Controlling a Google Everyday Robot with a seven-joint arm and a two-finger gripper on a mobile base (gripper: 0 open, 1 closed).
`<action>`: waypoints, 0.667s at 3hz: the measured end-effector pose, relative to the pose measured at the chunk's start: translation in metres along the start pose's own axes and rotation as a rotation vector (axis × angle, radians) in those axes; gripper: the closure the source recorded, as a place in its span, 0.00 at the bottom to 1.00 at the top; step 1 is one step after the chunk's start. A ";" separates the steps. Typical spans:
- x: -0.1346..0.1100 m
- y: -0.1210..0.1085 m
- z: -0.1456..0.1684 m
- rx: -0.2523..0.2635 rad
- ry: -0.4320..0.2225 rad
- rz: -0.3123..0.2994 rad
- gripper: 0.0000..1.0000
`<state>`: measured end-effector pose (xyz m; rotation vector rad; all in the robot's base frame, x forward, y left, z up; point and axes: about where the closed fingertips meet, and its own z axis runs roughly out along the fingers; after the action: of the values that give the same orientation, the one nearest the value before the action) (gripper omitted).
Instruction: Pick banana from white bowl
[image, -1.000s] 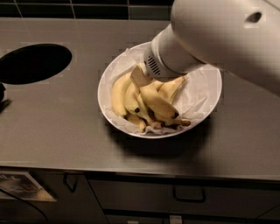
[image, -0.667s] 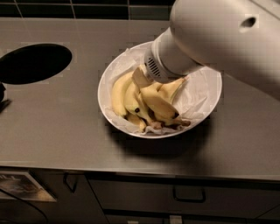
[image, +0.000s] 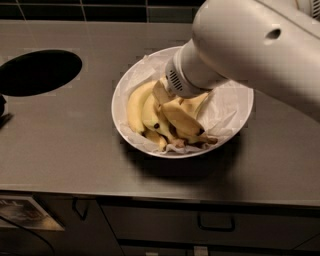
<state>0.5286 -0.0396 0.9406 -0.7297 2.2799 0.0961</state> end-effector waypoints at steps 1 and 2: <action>0.002 0.000 0.005 -0.003 0.008 0.004 0.49; 0.003 0.000 0.010 -0.003 0.017 0.006 0.49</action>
Offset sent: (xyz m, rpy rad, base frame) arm 0.0097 -0.0002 -0.0203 -0.0067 0.0383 -0.0114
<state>0.5332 -0.0386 0.9312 -0.7279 2.2989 0.0971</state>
